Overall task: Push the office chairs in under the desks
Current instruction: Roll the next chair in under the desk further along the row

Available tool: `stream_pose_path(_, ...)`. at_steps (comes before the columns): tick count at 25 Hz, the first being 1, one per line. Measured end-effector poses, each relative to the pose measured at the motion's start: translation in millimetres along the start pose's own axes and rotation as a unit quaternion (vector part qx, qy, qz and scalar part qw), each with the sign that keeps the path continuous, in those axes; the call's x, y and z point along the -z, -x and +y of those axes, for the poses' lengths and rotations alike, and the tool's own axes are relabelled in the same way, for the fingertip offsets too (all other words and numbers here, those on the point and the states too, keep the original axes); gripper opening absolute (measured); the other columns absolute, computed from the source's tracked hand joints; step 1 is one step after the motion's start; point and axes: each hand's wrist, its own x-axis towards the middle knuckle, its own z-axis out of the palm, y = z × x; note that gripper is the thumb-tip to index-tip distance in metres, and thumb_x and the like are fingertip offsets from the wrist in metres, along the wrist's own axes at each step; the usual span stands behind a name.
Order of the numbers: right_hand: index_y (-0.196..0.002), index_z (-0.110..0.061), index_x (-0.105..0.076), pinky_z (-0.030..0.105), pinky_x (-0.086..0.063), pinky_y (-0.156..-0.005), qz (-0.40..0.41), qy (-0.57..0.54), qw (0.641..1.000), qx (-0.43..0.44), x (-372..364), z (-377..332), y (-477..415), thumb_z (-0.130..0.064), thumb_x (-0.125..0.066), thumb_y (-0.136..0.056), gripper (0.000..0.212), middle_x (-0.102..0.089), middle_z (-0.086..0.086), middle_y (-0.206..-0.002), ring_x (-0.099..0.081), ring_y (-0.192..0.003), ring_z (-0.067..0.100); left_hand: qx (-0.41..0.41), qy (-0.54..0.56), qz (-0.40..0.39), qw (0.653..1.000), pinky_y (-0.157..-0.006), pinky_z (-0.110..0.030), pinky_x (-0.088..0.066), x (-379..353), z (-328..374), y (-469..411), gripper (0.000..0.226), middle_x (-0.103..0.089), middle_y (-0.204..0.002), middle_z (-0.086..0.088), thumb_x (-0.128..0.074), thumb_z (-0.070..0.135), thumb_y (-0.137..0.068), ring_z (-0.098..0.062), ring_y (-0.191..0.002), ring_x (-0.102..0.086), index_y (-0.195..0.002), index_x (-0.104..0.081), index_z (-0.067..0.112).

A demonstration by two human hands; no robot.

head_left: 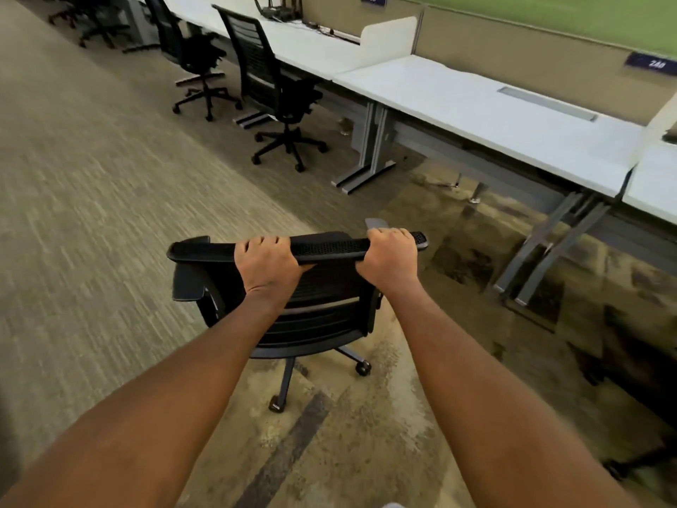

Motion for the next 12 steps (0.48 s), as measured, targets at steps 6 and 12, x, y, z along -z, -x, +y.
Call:
stream_pose_path(6,-0.07,-0.015,-0.059,0.036,-0.045,-0.075,0.024,0.008,1.0,-0.013,-18,33,-65,-0.033,-0.072,-0.062,0.023,-0.065,0.005,-0.071,-0.062,-0.073,0.029,-0.012,-0.002,0.008,1.0,-0.08,-0.04,-0.038,-31,27,-68,0.055,-0.068,-0.084,-0.004,-0.066,0.068,-0.066,-0.028,-0.085,-0.061,-0.081,-0.067,0.014)
stream_pose_path(12,-0.079,-0.015,-0.064,0.039,-0.044,-0.084,0.008,0.001,1.0,-0.021,-44,77,-143,-0.037,-0.069,-0.068,0.025,-0.067,0.003,-0.079,-0.062,-0.081,0.026,-0.008,-0.021,-0.018,1.0,-0.088,-0.043,-0.035,-62,65,-149,0.059,-0.067,-0.097,-0.003,-0.056,0.07,-0.073,-0.027,-0.097,-0.058,-0.097,-0.067,0.017)
